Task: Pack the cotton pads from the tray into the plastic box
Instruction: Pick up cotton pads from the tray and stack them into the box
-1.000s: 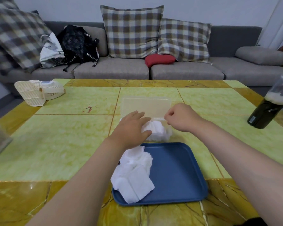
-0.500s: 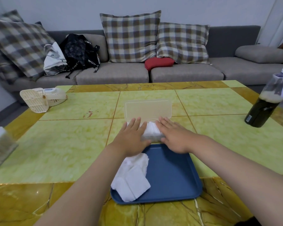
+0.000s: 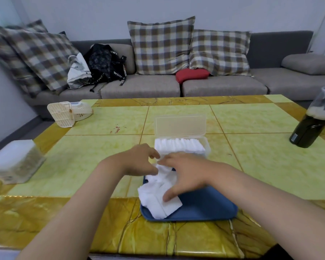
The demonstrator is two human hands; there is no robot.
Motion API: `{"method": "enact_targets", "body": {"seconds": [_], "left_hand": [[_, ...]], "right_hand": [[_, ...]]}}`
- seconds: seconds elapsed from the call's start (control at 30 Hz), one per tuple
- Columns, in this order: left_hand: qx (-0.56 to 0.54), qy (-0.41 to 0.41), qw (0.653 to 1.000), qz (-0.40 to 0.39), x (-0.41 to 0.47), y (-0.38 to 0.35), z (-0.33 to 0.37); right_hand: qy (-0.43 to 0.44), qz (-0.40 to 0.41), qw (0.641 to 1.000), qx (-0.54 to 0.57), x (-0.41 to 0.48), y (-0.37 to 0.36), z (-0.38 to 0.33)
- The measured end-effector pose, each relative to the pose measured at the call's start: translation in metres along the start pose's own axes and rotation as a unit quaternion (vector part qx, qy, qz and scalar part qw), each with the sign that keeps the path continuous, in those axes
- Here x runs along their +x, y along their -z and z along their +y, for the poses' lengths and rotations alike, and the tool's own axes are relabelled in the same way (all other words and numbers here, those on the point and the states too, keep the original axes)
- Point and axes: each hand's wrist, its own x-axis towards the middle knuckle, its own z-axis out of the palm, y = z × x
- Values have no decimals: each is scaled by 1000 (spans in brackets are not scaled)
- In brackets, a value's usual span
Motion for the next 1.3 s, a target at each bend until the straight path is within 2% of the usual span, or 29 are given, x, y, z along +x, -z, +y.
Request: {"method": "enact_targets", "body": {"seconds": [0.1,0.2,0.4,0.53,0.67,0.77,0.87,0.93,1.0,1.07,1.13,1.23,1.3], "left_hand": [[48,5,997,-63,-6,-8,6],[80,-15,995,-54,-1,-18,15],[48,-33,998,-34,16,-37,33],[-22,-56,998,-10,27,-48,43],[-75,-63,995,-11,34,-53,53],[-126,-49,990,45,31,-49,53],[-100,-38,990,93,26,-37,43],[-90,-24,994,61,19,-25,34],[-71,1,997,-21,10,-14,26],[14,27,995,-97,-1,-8,20],[78,38,986,-141,-10,-9,18],[115,17,983,-139,-10,-19,17],[118,8,987,-112,-8,-26,15]], "right_hand": [[9,-35,998,-53,1,-10,4],[-10,-33,997,-73,-2,-12,16],[-55,-34,995,-71,-24,-3,41],[-111,-45,993,12,-41,10,56],[-144,24,987,66,-41,15,68],[-129,89,986,51,-32,11,69],[-102,77,991,31,-24,8,64],[-84,61,994,20,-20,7,57],[-68,70,995,37,-16,6,48],[-53,80,993,72,-12,7,36],[-44,56,991,114,-8,6,20],[-35,-29,993,108,0,-3,-2],[-31,-47,996,71,6,-10,-8]]}}
